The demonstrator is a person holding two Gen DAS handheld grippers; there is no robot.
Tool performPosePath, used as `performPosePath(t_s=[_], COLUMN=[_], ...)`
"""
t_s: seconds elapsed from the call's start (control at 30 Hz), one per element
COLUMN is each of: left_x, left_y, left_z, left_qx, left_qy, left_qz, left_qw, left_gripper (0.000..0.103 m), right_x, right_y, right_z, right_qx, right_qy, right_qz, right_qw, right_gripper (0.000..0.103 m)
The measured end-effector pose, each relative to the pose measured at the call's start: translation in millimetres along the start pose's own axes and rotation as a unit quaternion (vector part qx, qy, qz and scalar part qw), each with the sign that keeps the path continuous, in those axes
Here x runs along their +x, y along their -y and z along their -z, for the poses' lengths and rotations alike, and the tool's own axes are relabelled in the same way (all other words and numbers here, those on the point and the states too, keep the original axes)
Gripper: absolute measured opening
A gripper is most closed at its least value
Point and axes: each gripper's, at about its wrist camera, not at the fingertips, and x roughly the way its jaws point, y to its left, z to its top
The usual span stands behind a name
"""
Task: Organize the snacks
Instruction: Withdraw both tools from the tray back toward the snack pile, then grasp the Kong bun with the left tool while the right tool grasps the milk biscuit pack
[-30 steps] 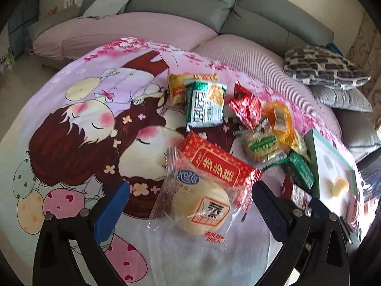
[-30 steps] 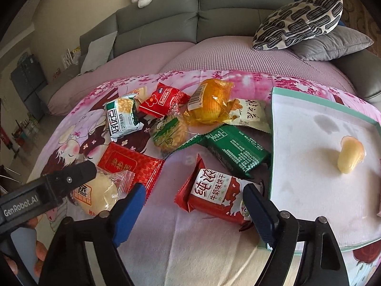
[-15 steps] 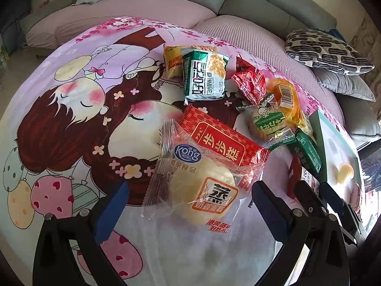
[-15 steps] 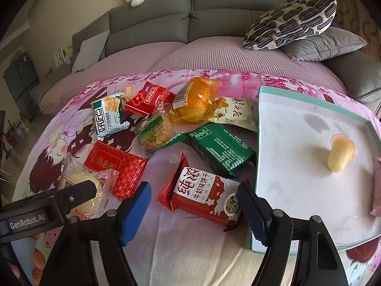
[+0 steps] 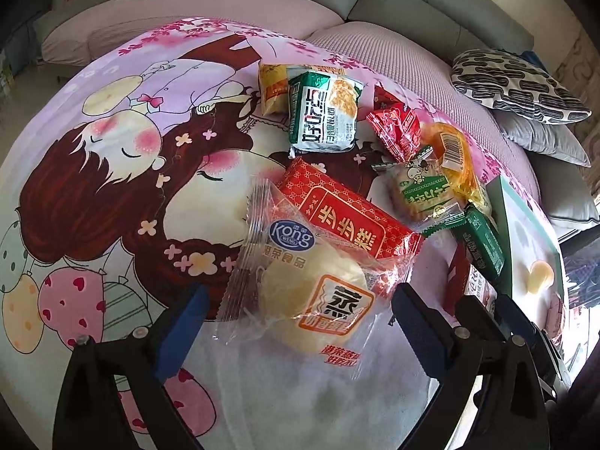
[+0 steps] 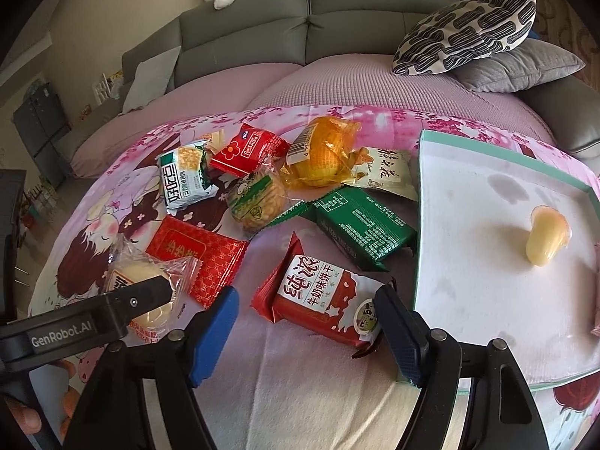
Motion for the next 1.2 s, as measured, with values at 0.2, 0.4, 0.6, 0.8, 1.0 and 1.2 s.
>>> performPosePath(t_s=[0.2, 0.4, 0.6, 0.8, 1.0, 1.2], left_x=[1.3, 1.6, 1.9, 3.0, 3.5, 4.0], left_y=[1.0, 0.5, 2.6, 0.7, 0.3, 2.4], left_z=[-0.2, 0.0, 0.8, 0.0, 0.0, 0.1], left_qx=[-0.001, -0.003, 0.0, -0.003, -0.003, 0.0], left_qy=[0.0, -0.001, -0.003, -0.005, -0.005, -0.006], left_qz=[-0.002, -0.001, -0.005, -0.005, -0.007, -0.011], left_qw=[1.0, 1.0, 1.0, 1.0, 1.0, 0.9999], left_gripper=[0.097, 0.097, 0.097, 0.097, 0.097, 0.096], right_x=[-3.6, -2.7, 11.0, 9.6, 3.5, 6.1], right_y=[3.0, 4.6, 3.7, 4.9, 3.1, 1.7], right_z=[-1.0, -10.5, -9.6, -7.7, 0.1, 4.3], right_qx=[0.0, -0.051, -0.054, -0.039, -0.023, -0.028], right_qy=[0.001, 0.032, 0.019, 0.002, -0.027, -0.041], right_qz=[-0.009, 0.021, -0.002, -0.018, -0.041, -0.031], right_qw=[1.0, 0.998, 0.998, 0.999, 0.999, 0.998], right_gripper=[0.074, 0.074, 0.074, 0.073, 0.073, 0.05])
